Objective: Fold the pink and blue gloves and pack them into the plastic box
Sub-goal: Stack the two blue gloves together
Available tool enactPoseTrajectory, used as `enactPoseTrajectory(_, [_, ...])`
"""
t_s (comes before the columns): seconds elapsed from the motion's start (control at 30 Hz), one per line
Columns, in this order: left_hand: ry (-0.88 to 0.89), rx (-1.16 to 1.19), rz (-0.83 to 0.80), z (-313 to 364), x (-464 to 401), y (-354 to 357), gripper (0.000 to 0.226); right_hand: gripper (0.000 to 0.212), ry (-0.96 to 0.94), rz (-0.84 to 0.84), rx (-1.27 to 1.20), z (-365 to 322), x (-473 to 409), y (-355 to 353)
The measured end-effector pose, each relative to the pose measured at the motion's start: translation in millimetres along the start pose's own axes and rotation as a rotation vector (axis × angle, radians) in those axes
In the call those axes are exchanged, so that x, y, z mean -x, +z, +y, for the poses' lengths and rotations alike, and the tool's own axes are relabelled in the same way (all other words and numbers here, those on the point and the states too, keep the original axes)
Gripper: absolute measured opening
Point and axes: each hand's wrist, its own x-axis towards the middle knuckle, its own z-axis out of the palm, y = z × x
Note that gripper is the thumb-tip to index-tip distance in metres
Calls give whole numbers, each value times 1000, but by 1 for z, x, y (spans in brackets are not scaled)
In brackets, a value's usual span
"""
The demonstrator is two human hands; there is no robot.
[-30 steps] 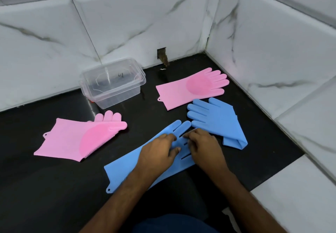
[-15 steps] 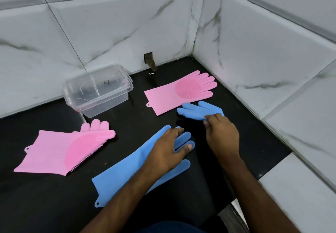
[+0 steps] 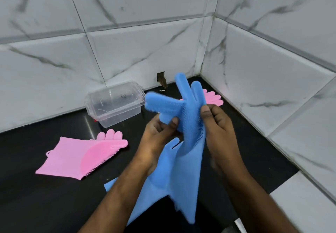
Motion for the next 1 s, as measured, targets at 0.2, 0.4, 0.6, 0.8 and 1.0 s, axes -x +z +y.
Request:
enactPoseTrajectory(0.2, [-195,-336,372,-3,15,-16,61,11,199,-34,-182,19,17,17])
enactPoseTrajectory(0.4, [-274,-119,-96,-3,31,-29,79,16,262,-89,-126,34,29,28])
enactPoseTrajectory(0.6, [-194,35,-131,-10,37,-21,55,23,100,-330,91,41,28,26])
enactPoseTrajectory(0.8, [-279,226,-33,-7,30,-20,48,27,-376,-125,657,46,22,21])
enactPoseTrajectory(1.0, [-339,518,-82,-6,27,-31,63,86,-70,-249,468,44,6,6])
